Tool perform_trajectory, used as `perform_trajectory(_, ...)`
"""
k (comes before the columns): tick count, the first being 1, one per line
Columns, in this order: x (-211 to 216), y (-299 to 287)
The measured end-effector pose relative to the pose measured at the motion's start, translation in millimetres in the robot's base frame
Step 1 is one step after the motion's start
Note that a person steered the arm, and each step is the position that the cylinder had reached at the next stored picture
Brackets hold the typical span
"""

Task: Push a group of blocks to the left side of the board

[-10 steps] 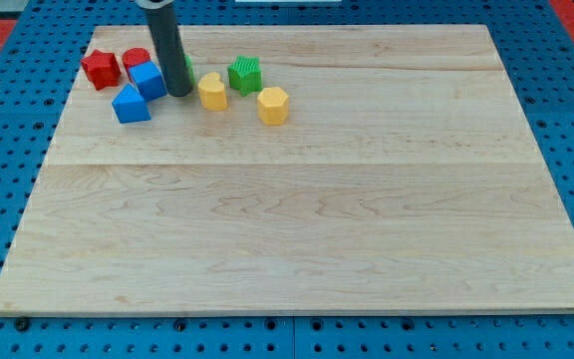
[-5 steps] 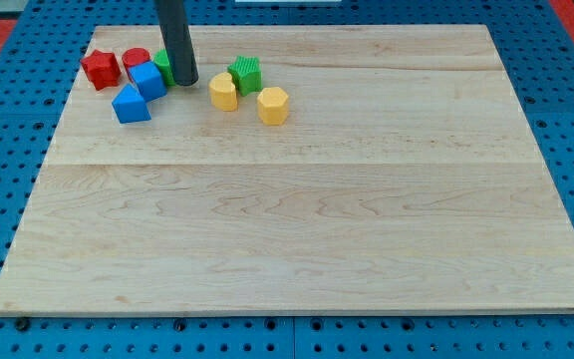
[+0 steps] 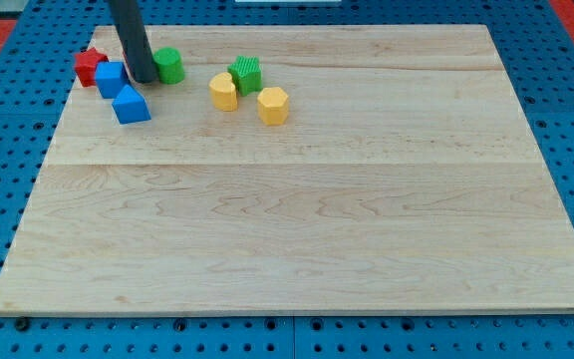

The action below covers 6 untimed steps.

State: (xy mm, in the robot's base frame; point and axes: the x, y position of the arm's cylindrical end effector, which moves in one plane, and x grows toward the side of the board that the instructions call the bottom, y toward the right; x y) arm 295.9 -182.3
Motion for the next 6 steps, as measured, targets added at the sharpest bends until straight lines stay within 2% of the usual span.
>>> perform_trajectory(2,-36.7,-1.5)
perform_trajectory(4,-41.6,37.7)
perform_trajectory(5,-58.7,39.5)
perform_trajectory(6,-63.9,69.4)
